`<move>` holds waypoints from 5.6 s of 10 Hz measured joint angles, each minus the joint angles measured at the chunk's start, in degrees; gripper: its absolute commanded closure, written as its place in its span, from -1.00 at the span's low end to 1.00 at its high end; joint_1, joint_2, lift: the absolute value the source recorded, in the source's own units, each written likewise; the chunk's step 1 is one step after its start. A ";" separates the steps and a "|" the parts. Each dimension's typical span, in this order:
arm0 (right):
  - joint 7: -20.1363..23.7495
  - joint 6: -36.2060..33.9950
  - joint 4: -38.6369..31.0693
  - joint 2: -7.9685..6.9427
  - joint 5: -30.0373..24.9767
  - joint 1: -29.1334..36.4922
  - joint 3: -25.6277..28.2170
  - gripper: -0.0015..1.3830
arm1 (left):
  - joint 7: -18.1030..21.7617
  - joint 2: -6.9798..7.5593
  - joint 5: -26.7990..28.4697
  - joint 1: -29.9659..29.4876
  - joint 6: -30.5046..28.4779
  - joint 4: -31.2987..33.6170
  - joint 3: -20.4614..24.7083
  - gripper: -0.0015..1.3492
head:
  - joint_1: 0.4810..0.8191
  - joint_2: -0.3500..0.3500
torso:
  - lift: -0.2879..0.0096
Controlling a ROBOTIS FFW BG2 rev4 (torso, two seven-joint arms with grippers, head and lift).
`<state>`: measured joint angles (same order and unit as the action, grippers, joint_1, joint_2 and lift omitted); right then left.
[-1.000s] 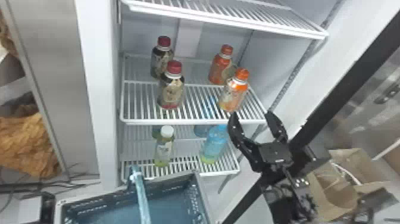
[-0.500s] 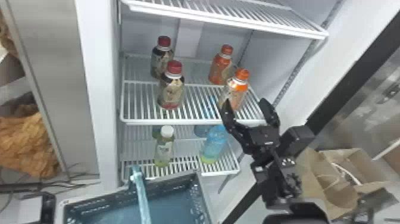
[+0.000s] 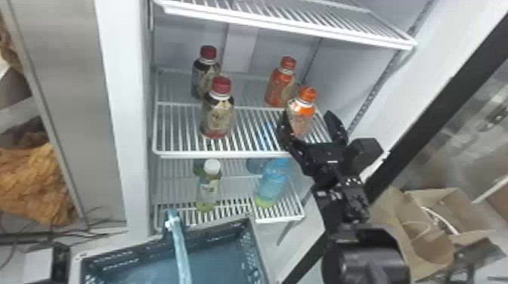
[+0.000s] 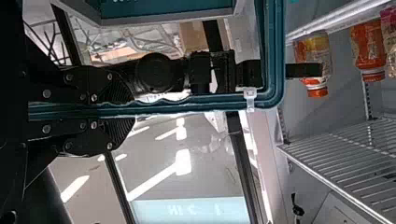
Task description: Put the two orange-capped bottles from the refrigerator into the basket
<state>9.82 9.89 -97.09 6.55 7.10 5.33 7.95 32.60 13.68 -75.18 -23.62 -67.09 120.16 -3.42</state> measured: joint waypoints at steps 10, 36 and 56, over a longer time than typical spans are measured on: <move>0.09 0.14 -8.77 1.00 4.52 3.68 -2.51 0.30 | 0.00 0.21 -0.35 -0.37 0.30 0.00 0.22 0.78 | 0.27 -1.00 | 0.67; 6.23 -22.66 -28.76 -0.60 -3.12 13.40 1.61 -0.96 | 0.00 -0.31 0.00 -0.50 0.30 0.00 0.75 0.78 | 0.27 -1.00 | 0.67; -4.02 -0.45 35.08 2.11 -1.80 -31.31 -7.78 -0.17 | -0.09 0.03 -0.07 0.26 0.30 -0.14 0.03 0.78 | 0.25 -1.00 | 0.67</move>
<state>5.80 9.44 -62.01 8.66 5.30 -25.98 0.17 32.52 13.71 -75.25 -23.36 -66.79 120.03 -3.39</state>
